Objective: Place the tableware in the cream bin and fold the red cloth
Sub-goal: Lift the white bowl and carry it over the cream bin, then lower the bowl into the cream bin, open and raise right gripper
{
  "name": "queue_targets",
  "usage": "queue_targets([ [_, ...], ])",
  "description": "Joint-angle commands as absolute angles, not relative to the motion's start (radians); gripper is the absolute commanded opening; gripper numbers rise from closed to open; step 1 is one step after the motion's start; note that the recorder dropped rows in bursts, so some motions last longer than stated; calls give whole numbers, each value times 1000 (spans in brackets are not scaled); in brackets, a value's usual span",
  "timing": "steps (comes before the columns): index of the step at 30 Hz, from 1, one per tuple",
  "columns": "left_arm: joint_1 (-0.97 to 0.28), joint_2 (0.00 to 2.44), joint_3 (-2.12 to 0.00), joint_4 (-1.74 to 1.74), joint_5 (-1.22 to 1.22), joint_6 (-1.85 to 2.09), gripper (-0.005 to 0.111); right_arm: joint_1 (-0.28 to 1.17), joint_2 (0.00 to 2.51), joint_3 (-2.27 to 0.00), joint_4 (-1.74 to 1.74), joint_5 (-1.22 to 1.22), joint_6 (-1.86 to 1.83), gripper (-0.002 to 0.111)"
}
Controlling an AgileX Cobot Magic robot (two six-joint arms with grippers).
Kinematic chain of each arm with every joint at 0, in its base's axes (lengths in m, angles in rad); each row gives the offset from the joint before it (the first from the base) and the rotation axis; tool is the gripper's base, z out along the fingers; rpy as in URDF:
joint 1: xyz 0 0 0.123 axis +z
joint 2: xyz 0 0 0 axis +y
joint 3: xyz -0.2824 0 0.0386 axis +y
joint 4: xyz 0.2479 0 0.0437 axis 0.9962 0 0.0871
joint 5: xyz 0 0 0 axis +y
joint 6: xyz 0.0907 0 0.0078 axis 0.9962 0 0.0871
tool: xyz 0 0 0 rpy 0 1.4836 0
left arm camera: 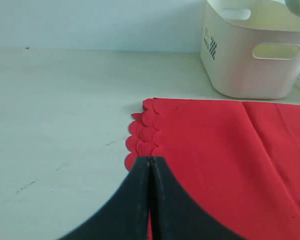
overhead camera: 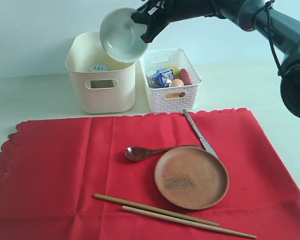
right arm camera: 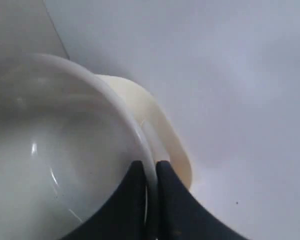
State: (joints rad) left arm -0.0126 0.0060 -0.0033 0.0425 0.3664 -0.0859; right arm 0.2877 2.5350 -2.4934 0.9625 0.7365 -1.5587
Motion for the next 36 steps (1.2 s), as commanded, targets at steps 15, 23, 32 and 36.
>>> queue_targets([
  [15,-10,0,0,40,354,-83,0,273,2596,-2500,1309,660,-1897,35],
  [23,-10,0,0,40,354,-83,0,272,2565,-2500,1301,623,-1862,42],
  [32,-10,0,0,40,354,-83,0,207,2483,-2500,975,579,-1304,42],
  [36,-10,0,0,40,354,-83,0,150,2462,-2500,809,685,-1039,36],
])
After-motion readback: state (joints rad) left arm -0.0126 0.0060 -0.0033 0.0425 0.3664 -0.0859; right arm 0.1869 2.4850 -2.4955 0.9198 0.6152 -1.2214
